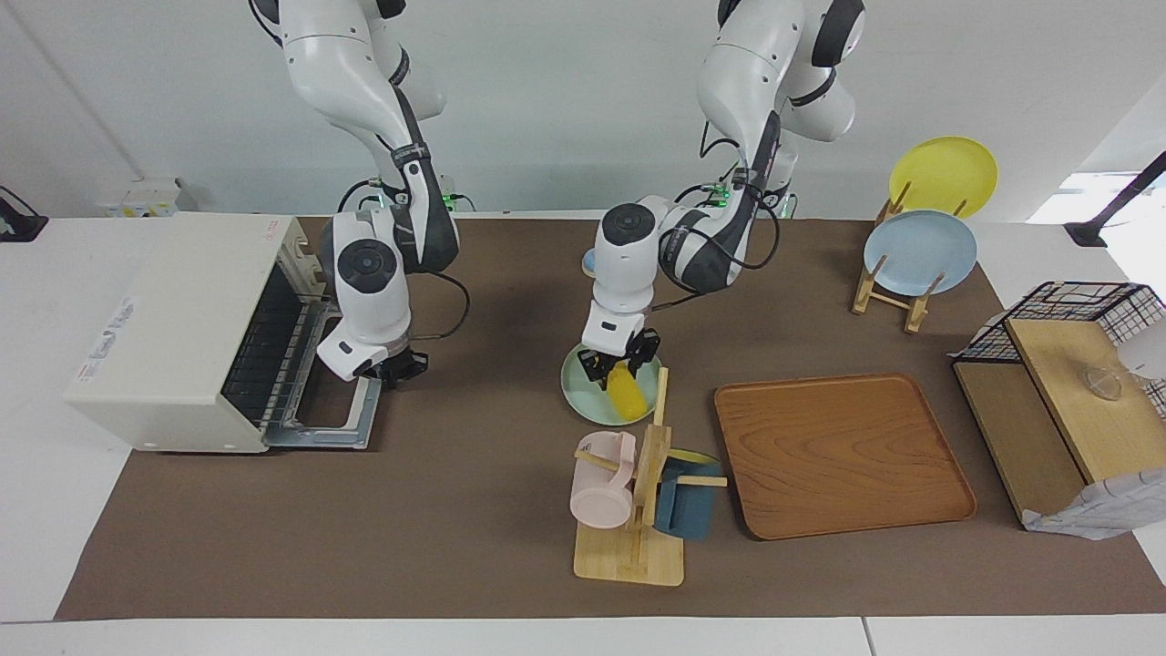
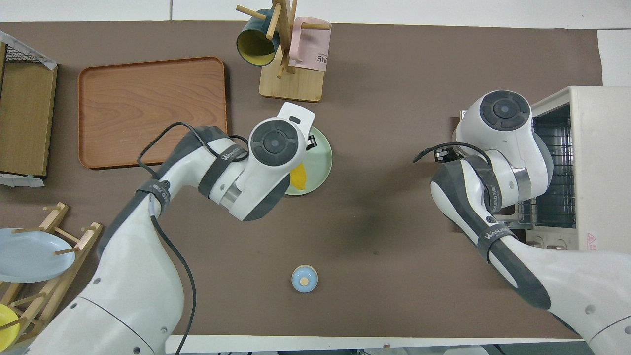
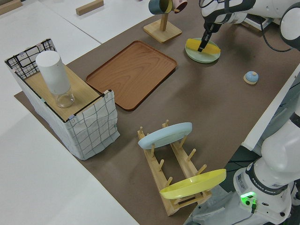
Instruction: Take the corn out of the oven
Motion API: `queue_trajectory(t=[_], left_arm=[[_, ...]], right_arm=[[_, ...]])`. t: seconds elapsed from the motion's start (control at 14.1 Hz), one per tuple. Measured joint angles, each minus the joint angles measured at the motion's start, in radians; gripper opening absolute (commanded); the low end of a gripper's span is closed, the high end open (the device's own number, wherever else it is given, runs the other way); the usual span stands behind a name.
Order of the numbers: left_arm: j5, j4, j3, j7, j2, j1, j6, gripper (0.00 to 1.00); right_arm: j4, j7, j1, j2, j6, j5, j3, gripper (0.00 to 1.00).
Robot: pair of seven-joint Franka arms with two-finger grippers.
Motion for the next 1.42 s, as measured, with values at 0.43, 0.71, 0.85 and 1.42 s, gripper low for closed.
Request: queue_trajectory(t=[0.43,0.71,0.85,1.42], left_arm=[[-0.001,0.009,0.023,0.681,-0.039,0.429,-0.021,0.00],[-0.003,0.026,0.019,0.830,0.008,0.520,0.013,1.00],[-0.003,0.033,0.015,0.839,0.010,0.520,0.012,0.99],[-0.018,0.184,0.016,0.839,-0.370,0.527,-0.653,1.00]], right_arm=[[0.025,-0.006,0.000,0.001,-0.050,-0.070,0.023,0.01],[0.164,-0.130,-0.015,-0.016,-0.244,-0.074,0.027,0.01],[0.190,-0.196,-0.041,-0.058,-0.303,-0.071,0.027,0.01],[0.310,-0.341,-0.185,-0.135,-0.500,0.066,0.006,0.66]])
